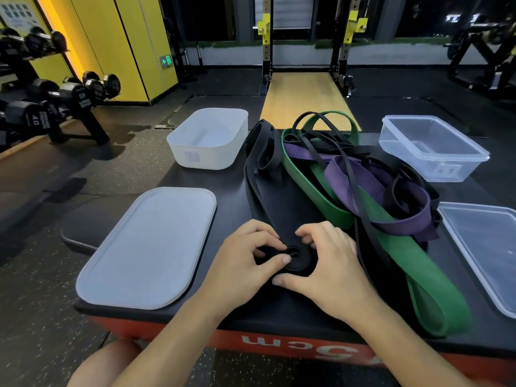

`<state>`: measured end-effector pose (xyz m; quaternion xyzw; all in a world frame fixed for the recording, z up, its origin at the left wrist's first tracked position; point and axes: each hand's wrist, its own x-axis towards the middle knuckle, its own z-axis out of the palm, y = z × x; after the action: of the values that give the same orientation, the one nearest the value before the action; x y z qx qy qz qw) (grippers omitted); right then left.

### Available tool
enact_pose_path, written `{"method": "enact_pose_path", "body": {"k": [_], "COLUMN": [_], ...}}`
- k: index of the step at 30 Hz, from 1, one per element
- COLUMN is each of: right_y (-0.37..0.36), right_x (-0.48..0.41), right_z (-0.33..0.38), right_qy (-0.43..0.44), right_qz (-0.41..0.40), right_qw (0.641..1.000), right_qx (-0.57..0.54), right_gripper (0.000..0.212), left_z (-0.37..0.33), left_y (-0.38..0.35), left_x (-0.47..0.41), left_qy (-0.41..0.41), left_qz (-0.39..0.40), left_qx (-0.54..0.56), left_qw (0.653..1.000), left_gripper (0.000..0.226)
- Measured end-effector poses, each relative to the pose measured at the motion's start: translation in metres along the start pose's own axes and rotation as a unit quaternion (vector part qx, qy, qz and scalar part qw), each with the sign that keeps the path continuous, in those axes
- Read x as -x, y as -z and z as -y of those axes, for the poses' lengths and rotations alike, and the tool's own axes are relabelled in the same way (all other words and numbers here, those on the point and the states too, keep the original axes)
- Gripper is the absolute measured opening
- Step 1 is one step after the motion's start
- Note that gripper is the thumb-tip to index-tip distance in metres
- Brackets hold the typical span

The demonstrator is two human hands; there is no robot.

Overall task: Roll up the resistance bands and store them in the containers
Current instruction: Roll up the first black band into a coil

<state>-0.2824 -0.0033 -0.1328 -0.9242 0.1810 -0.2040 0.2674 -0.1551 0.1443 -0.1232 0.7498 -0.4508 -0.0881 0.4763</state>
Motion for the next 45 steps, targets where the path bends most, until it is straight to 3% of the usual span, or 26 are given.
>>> {"method": "enact_pose_path", "body": {"k": [6,12,19,25,31,37,45], "right_y": [0.001,0.001,0.002,0.006,0.010,0.010,0.011], "right_x": [-0.002,-0.001,0.001,-0.001,0.000,0.003,0.003], "right_z": [-0.004,-0.007,-0.007,-0.007,-0.002,0.003,0.004], "right_qy": [-0.002,0.018,0.027,0.034,0.034,0.036,0.043], "right_qz": [0.004,0.027,0.018,0.051,0.092,0.074,0.075], "right_qw": [0.999,0.998,0.998,0.997,0.994,0.996,0.996], "right_qx": [-0.044,-0.054,-0.059,-0.049,-0.055,-0.033,-0.020], "right_gripper": [0.056,0.054,0.049,0.055,0.058,0.064,0.065], "left_z": [0.004,0.001,0.005,0.003,-0.001,-0.001,0.002], "left_y": [0.002,-0.002,-0.014,-0.008,-0.003,-0.008,-0.006], "left_x": [0.003,0.002,-0.006,-0.002,0.000,0.000,-0.004], "left_qy": [0.017,0.113,0.118,0.147,0.132,0.101,0.096], "left_qz": [-0.006,-0.190,-0.122,-0.126,-0.067,-0.069,-0.080], "left_qx": [0.059,0.011,-0.147,-0.033,0.006,-0.076,-0.035], "left_qw": [0.998,0.975,0.975,0.980,0.989,0.990,0.992], "left_gripper": [0.015,0.014,0.016,0.021,0.030,0.013,0.034]}}
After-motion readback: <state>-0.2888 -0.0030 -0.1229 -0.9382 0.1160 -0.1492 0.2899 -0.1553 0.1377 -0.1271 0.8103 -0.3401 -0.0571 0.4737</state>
